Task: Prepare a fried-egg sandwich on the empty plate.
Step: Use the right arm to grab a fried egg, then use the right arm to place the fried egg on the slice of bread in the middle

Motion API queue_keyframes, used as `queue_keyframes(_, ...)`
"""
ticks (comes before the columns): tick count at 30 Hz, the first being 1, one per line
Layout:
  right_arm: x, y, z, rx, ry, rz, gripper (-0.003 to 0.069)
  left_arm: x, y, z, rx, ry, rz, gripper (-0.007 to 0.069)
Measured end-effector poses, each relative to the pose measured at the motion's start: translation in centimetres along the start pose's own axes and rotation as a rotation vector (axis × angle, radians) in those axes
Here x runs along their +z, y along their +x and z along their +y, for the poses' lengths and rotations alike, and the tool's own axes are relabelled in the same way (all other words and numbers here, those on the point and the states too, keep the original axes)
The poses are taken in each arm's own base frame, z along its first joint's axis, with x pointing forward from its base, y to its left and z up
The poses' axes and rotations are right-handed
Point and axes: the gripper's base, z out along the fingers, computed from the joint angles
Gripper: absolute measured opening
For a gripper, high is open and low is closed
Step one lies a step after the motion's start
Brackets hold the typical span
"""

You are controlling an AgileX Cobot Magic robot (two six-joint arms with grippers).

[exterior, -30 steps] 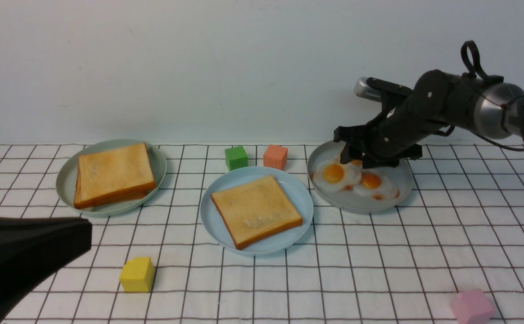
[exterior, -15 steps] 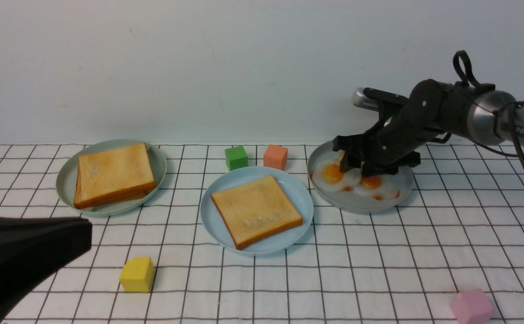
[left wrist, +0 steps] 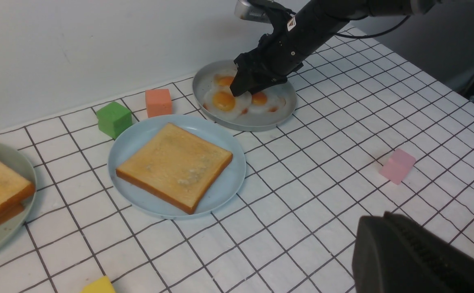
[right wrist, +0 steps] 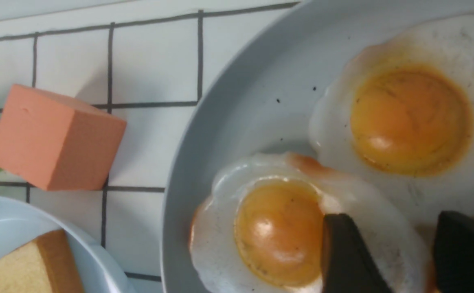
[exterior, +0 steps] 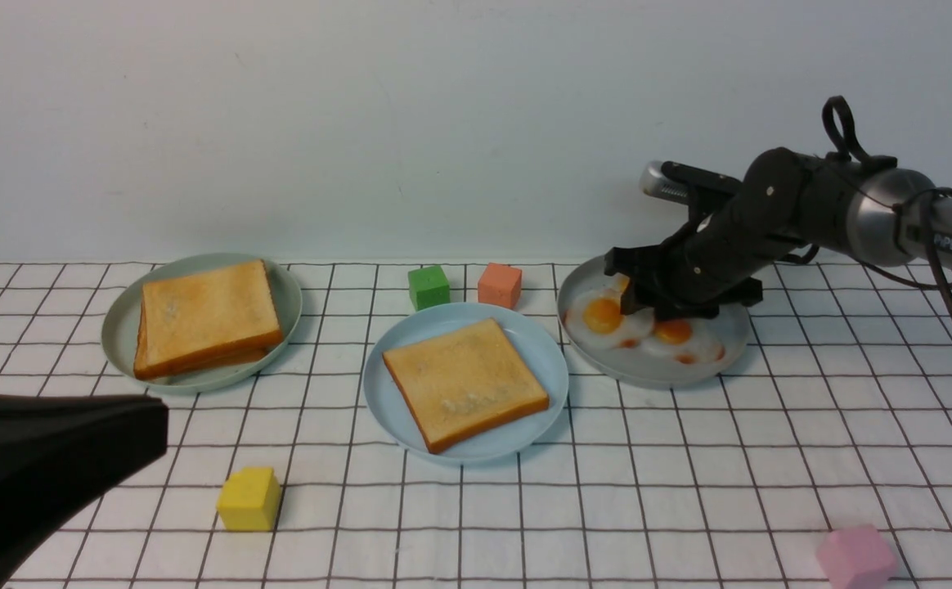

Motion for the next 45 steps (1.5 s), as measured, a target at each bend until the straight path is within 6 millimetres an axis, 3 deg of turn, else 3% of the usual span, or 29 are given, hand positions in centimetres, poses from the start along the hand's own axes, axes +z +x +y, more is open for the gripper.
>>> queue_keyframes(2,0.0,0.0,0.0,0.002,0.0,0.006,0.0232,0.0,0.0,0.0,-0.005,0.003,0.0,-0.0013)
queue_keyframes(5,-0.2,0.0,0.0,0.003,-0.002,0.01,0.0188,0.0,0.0,0.0,-0.007,0.004,-0.001,-0.0013)
queue_keyframes(9,-1.2,-0.2,0.4,-0.003,-0.008,0.019,0.0054,0.0,0.0,-0.1,-0.011,0.007,-0.002,-0.0013)
queue_keyframes(16,-4.5,-1.0,1.5,-0.061,-0.029,0.012,0.0052,0.0,0.0,-0.1,-0.014,0.008,-0.003,-0.0013)
queue_keyframes(26,-13.4,-1.6,4.9,-0.191,-0.172,0.009,0.0052,0.0,0.0,0.1,0.011,-0.007,-0.003,-0.0011)
queue_keyframes(28,-14.1,-1.3,5.7,-0.199,-0.232,0.035,0.0052,0.0,0.0,0.1,0.018,-0.011,-0.003,-0.0011)
queue_keyframes(32,-13.9,0.1,7.7,-0.224,-0.354,0.103,0.0052,0.0,0.0,0.1,0.019,-0.011,-0.002,-0.0011)
queue_keyframes(36,-10.3,1.9,9.3,-0.18,-0.427,0.151,0.0052,0.0,0.0,0.1,0.019,-0.011,-0.002,-0.001)
queue_keyframes(45,-3.8,2.8,8.9,0.012,-0.49,0.147,0.0052,0.0,0.0,0.1,0.019,-0.011,0.0,-0.0009)
